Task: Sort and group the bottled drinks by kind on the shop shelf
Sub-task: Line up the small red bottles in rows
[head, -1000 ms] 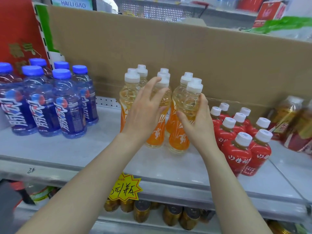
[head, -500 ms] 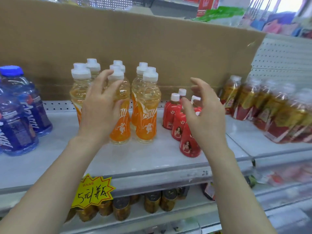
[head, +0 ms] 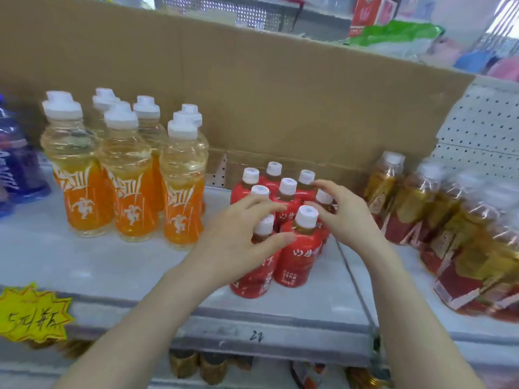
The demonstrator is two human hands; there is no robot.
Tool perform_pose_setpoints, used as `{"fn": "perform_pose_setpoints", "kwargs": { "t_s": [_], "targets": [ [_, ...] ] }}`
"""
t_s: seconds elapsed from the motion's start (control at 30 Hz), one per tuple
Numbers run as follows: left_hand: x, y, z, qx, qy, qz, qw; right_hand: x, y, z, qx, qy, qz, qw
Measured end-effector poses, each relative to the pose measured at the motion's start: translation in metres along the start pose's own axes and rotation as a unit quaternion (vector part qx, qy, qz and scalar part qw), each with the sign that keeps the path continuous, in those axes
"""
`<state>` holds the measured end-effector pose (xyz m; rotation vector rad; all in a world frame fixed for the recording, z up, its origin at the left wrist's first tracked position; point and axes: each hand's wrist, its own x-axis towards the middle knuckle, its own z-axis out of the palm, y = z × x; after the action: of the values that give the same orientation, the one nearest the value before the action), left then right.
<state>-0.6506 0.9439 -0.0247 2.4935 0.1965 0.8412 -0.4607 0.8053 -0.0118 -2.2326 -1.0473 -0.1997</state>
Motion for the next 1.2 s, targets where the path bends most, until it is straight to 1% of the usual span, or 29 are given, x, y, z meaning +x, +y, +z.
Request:
{"fn": "perform_pose_setpoints", "kwargs": {
  "t_s": [0.1, 0.2, 0.33, 0.5, 0.6, 0.67, 0.7, 0.77, 0.83, 0.9, 1.03, 1.1, 1.2],
  "targets": [
    [-0.004, 0.006, 0.012, 0.019, 0.032, -0.039, 0.999, 0.006, 0.012, 0.004, 0.004, 0.003, -0.038, 0.999],
    [-0.006, 0.010, 0.014, 0.013, 0.037, -0.069, 0.997, -0.006, 0.020, -0.009, 0.002, -0.014, -0.060, 0.998],
    [-0.005, 0.014, 0.013, 0.029, 0.033, -0.059, 0.997, -0.041, 0.024, -0.034, 0.020, -0.040, -0.087, 0.995],
    [-0.002, 0.015, 0.012, 0.020, 0.024, -0.048, 0.998, -0.064, 0.014, -0.048, 0.007, -0.056, -0.086, 0.995],
    [-0.002, 0.016, 0.010, 0.013, 0.045, -0.050, 0.998, -0.067, 0.011, -0.049, 0.016, -0.040, -0.062, 0.997],
    [-0.001, 0.015, 0.007, 0.010, 0.070, -0.060, 0.996, -0.067, 0.006, -0.047, 0.021, -0.006, -0.044, 0.999],
    [-0.002, 0.014, 0.006, 0.004, 0.081, -0.066, 0.994, -0.065, 0.001, -0.046, 0.011, 0.015, -0.048, 0.999],
    [-0.004, 0.012, 0.005, -0.013, 0.095, -0.078, 0.992, -0.059, -0.013, -0.041, -0.016, 0.033, -0.089, 0.995],
    [-0.007, 0.011, 0.003, -0.023, 0.089, -0.089, 0.992, -0.049, -0.028, -0.034, -0.030, -0.002, -0.130, 0.991],
    [-0.011, 0.010, 0.001, -0.040, 0.083, -0.097, 0.991, -0.041, -0.040, -0.029, -0.032, -0.045, -0.133, 0.989],
    [-0.013, 0.009, -0.004, -0.059, 0.078, -0.097, 0.991, -0.037, -0.043, -0.033, -0.030, -0.102, -0.140, 0.985],
    [-0.013, 0.009, -0.006, -0.054, 0.071, -0.096, 0.991, -0.039, -0.042, -0.038, -0.014, -0.114, -0.143, 0.983],
    [-0.012, 0.007, -0.009, -0.058, 0.067, -0.103, 0.991, -0.043, -0.044, -0.039, 0.018, -0.097, -0.127, 0.987]
  ]
}}
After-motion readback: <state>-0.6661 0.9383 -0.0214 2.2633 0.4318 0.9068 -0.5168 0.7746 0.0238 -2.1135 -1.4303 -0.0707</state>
